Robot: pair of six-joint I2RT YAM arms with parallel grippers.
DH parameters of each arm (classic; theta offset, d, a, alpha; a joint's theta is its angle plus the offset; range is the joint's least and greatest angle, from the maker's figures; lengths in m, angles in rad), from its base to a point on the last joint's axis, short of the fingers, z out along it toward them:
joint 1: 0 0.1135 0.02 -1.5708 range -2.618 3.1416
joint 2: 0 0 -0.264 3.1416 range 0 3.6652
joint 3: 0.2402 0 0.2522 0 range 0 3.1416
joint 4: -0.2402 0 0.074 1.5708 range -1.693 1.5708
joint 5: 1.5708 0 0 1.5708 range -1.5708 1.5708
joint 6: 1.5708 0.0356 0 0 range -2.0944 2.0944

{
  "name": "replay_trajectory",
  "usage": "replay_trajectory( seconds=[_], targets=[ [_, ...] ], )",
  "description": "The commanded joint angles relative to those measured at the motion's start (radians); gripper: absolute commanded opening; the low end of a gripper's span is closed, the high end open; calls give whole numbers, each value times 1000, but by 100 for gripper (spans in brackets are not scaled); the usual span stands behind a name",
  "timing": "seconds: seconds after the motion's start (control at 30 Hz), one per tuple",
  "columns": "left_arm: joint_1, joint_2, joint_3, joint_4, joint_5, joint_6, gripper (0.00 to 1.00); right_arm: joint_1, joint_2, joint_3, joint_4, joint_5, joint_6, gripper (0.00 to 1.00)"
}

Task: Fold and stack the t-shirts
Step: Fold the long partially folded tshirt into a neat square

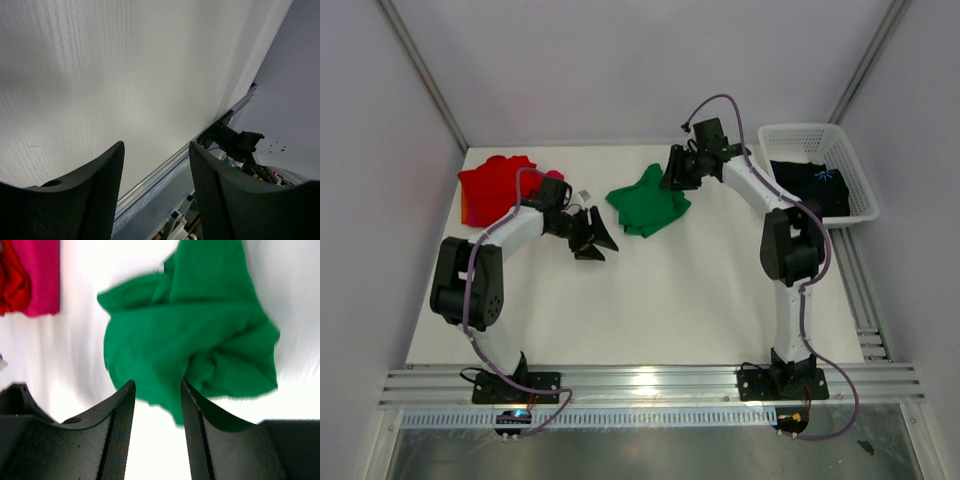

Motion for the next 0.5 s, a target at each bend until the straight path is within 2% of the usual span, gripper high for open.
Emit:
replay_trajectory(
  seconds=[0.0,0.03,0.23,0.33,0.47],
  targets=[
    [0,9,17,53,25,12,57,15,-207,-149,40,-14,-32,46],
    [0,11,17,53,29,13,57,25,-268,-244,38,-8,-67,46],
    [0,44,29,64,42,4,57,70,-426,-547,76,83,-115,46],
    [0,55,34,68,42,0,57,77,-436,-621,124,80,-99,46],
    [0,52,40,58,41,-2,56,79,-372,-630,176,66,-92,46]
  ],
)
